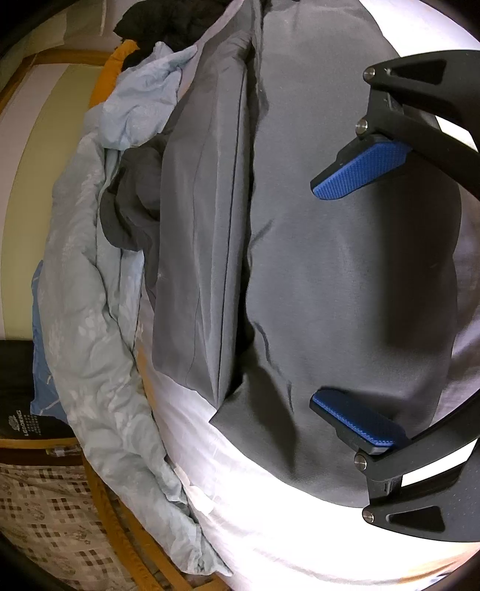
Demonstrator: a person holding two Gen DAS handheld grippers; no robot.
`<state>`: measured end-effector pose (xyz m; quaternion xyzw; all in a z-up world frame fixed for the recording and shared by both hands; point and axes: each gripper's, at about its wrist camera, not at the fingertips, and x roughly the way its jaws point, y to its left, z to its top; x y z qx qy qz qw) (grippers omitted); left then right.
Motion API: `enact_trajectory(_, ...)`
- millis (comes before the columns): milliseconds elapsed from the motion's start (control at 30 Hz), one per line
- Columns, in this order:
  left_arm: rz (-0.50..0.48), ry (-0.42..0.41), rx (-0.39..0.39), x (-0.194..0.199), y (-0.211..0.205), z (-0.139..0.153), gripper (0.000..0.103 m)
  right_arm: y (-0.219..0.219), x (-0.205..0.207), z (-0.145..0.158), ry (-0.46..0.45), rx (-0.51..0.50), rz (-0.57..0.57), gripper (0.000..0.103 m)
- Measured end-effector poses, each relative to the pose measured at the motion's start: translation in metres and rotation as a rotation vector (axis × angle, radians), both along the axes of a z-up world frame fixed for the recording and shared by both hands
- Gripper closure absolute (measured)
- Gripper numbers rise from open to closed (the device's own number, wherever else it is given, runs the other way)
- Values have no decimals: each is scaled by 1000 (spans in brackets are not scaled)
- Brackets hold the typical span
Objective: Fold large clothes
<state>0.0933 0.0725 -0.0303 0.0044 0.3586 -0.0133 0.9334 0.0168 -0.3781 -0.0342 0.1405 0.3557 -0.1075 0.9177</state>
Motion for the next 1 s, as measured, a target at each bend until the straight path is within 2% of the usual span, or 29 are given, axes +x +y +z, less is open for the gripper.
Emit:
enact_trajectory(167,0,0,-2,-1,0,0,0,8,0,0,11,-50,-12,0)
enact_trajectory(1000,17,-11,18,-4,0,-1,0,7,-2,0,6,-35,-6,0)
